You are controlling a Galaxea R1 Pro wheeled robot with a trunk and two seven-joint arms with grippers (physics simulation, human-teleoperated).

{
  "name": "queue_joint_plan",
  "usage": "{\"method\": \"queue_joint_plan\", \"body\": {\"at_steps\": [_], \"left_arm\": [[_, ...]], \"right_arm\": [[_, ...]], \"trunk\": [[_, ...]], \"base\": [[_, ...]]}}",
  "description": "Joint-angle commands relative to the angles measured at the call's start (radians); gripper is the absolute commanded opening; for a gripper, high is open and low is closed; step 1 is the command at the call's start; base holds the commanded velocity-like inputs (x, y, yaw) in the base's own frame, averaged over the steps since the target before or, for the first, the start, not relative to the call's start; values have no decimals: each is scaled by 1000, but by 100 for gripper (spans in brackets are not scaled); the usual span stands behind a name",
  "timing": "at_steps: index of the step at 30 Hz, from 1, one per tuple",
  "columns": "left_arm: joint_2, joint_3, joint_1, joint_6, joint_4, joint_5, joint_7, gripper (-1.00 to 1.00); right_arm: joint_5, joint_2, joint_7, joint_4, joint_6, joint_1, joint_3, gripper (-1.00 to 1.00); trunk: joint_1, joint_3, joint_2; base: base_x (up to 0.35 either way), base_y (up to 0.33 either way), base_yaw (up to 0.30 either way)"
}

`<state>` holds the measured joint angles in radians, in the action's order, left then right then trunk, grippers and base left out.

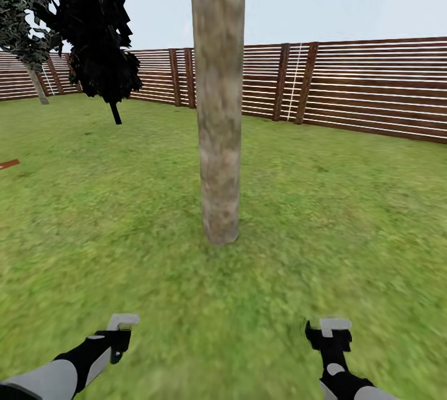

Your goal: In the garden, pick up the pesticide atomizer on the floor and spray pesticide onto both trees until each tree trunk is fully covered.

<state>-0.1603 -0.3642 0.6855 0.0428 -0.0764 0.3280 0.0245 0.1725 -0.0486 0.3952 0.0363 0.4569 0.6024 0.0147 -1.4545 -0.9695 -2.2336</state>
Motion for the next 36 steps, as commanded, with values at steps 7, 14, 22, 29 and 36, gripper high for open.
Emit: {"method": "queue_joint_plan", "body": {"at_steps": [7,14,22,29,36], "left_arm": [[22,-13,4,105,-42,28,4,-100],[26,-13,6,192,-131,27,5,-100],[29,-13,23,340,-288,27,3,-100],[26,-12,24,373,-349,25,5,-100],[26,-12,23,374,-352,27,5,-100]], "right_arm": [[-99,-3,15,-3,2,-44,7,100],[-105,2,16,-3,2,-75,7,100],[-102,-5,18,0,3,-76,5,100],[-103,-9,19,2,2,-76,5,100],[-102,-10,18,0,2,-76,7,100]], "trunk": [[0,-1,0],[0,-1,0],[0,-1,0],[0,-1,0],[0,-1,0]], "base": [[202,-63,0],[207,-258,0],[140,-300,0],[223,-267,-114],[238,-225,-271]]}}
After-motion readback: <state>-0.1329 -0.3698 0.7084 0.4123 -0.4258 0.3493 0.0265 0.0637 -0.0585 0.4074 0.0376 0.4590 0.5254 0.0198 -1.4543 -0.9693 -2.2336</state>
